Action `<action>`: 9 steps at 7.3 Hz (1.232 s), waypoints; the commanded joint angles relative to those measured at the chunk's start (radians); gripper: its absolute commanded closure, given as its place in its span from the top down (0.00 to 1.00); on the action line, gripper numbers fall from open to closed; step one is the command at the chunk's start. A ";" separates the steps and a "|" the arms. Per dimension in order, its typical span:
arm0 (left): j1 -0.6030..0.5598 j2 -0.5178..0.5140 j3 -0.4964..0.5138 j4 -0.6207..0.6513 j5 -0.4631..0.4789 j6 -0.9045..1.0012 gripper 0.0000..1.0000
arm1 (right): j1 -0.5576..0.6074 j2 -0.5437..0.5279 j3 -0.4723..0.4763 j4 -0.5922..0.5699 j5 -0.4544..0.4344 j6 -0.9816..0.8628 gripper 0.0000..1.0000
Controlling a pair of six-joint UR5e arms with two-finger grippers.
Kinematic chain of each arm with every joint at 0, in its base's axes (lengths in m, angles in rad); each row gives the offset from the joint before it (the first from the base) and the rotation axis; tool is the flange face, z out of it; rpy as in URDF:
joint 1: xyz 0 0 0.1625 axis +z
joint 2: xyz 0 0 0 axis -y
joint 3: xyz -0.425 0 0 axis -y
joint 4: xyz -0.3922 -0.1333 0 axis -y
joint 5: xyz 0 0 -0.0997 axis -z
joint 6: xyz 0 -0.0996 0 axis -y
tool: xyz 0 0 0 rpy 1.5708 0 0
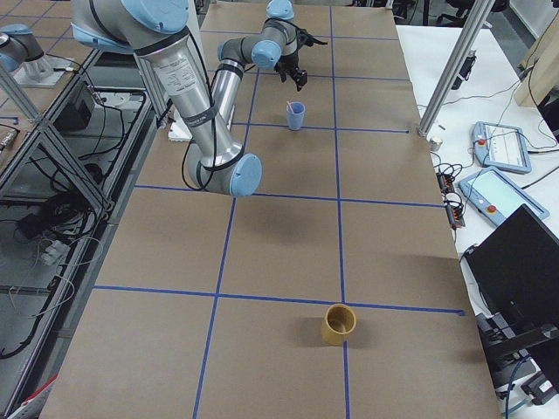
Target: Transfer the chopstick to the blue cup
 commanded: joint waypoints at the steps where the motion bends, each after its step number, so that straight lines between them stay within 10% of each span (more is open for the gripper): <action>1: 0.000 0.001 0.000 0.000 0.000 0.000 0.98 | 0.225 -0.014 -0.132 -0.005 0.113 -0.001 1.00; 6: 0.000 0.001 -0.008 0.002 0.000 -0.038 0.98 | 0.664 -0.267 -0.448 -0.001 0.204 -0.249 1.00; 9: 0.000 0.001 -0.002 0.000 0.000 -0.029 0.98 | 0.795 -0.469 -0.446 0.021 0.216 -0.459 1.00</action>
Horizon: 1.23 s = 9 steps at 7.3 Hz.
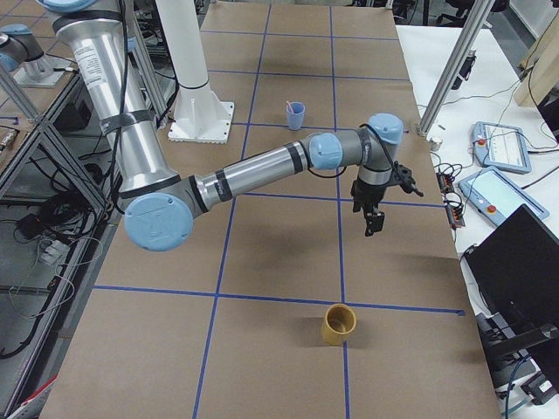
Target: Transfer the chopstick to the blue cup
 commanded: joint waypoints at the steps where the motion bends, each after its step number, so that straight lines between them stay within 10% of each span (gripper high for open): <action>1: 0.000 0.000 0.004 0.000 -0.001 0.003 0.98 | 0.069 -0.144 -0.003 0.083 0.029 -0.093 1.00; 9: 0.000 0.123 -0.052 -0.160 -0.024 -0.003 0.98 | 0.123 -0.232 0.005 0.129 0.104 -0.047 1.00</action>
